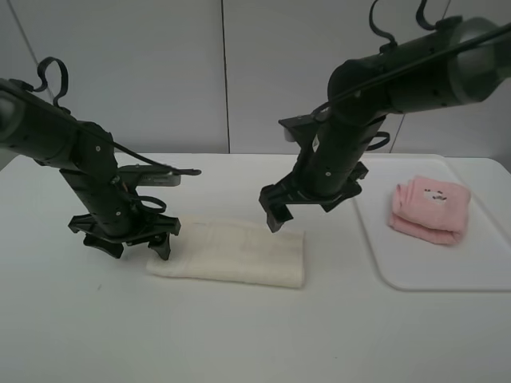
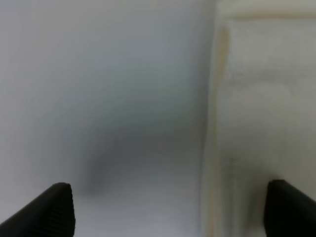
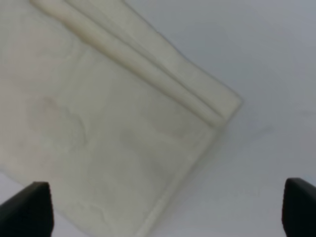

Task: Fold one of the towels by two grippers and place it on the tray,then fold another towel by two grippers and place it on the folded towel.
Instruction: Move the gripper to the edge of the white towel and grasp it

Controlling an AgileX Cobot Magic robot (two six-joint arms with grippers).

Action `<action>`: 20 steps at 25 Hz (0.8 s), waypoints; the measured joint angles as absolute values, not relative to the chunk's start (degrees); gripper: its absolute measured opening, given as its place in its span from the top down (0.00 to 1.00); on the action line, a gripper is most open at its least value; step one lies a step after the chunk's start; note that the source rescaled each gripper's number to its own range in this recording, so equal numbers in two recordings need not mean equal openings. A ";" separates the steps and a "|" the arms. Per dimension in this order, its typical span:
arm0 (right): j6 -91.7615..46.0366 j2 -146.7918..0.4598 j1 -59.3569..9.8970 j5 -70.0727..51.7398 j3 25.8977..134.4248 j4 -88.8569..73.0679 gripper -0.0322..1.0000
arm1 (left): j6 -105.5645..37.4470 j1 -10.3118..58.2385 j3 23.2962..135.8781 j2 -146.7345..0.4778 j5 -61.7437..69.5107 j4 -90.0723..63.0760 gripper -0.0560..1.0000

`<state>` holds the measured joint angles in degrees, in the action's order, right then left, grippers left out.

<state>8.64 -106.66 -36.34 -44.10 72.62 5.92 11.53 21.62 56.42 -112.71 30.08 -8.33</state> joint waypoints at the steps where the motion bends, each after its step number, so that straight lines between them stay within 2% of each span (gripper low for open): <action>1: 9.74 -106.71 -36.34 -44.10 72.62 5.92 0.01 | 11.53 21.62 56.42 -112.99 30.08 -8.28 0.06; 14: 20.96 -114.28 -36.24 -41.70 72.62 5.79 0.01 | 11.41 21.62 56.42 -113.53 30.03 -8.19 0.06; 20: 21.92 -116.92 -36.22 -40.01 72.62 2.79 0.01 | 11.36 21.62 56.42 -113.53 30.03 -8.19 0.06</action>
<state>21.92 -116.92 -36.22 -40.01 72.62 2.79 11.36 21.62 56.42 -113.53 30.03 -8.19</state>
